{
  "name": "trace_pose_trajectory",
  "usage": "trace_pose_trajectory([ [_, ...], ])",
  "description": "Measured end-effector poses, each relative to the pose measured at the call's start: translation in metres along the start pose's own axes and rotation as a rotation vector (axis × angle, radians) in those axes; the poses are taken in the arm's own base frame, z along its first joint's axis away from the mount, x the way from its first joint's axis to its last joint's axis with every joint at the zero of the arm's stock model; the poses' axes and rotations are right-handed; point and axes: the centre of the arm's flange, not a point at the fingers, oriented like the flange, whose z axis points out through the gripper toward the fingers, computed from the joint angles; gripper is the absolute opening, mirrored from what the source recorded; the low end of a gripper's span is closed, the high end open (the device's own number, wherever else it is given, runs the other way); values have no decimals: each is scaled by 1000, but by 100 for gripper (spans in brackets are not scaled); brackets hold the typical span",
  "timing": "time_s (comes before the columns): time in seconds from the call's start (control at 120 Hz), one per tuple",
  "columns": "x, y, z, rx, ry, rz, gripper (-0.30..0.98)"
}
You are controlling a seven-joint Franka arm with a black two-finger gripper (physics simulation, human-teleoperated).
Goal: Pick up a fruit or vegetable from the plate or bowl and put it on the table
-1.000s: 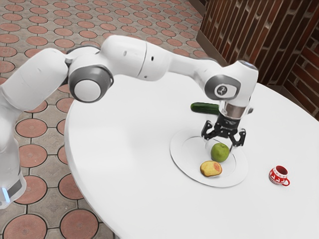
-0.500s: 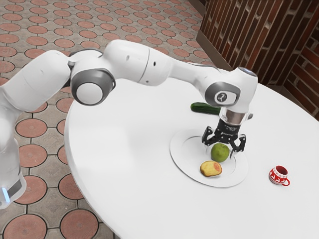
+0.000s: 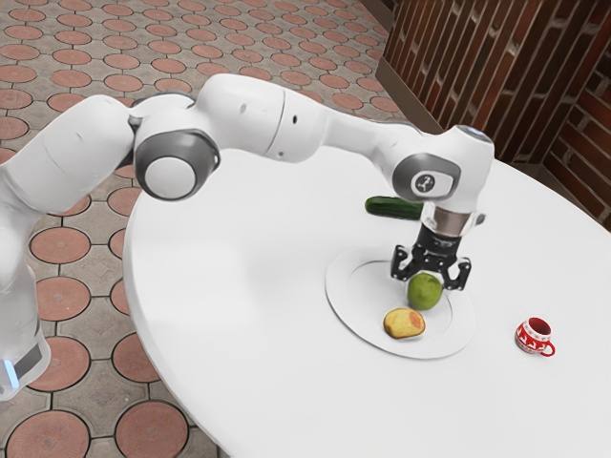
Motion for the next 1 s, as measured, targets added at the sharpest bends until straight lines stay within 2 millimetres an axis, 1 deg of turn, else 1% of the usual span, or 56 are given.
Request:
trace_pose_trajectory([
  [0.075, -3, -2, -20, -17, 30, 9, 30],
  [0.125, -6, -1, -46, -50, 64, 20, 29],
  [0.158, -10, -2, -68, -76, 88, 29, 29],
  [0.183, -12, -5, -86, -93, 104, 32, 29],
  [0.217, -14, -11, -103, -106, 121, 33, 30],
  [0.267, -15, -20, -118, -106, 137, 31, 30],
  [0.292, -11, -30, -121, -92, 140, 20, 30],
  [0.325, 1, -47, -122, -65, 144, -7, 30],
  [0.358, 18, -70, -122, -31, 147, -48, 30],
  [0.4, 44, -97, -122, 0, 150, -105, 29],
  [0.467, 93, -131, -124, 28, 150, -197, 29],
  [0.517, 126, -152, -124, 41, 146, -253, 29],
  [0.592, 167, -181, -127, 55, 137, -320, 29],
  [0.625, 179, -189, -126, 62, 133, -338, 29],
  [0.667, 187, -195, -125, 69, 128, -345, 29],
  [0.675, 188, -195, -124, 70, 127, -346, 29],
  [0.717, 189, -196, -123, 73, 121, -342, 41],
  [0.783, 185, -195, -125, 69, 113, -329, 51],
  [0.892, 175, -200, -127, 71, 102, -320, 60],
  [0.925, 171, -203, -133, 62, 101, -326, 62],
  [0.942, 166, -202, -138, 50, 96, -327, 63],
  [0.958, 156, -201, -146, 35, 94, -326, 64],
  [1.0, 121, -195, -167, -1, 84, -314, 65],
])
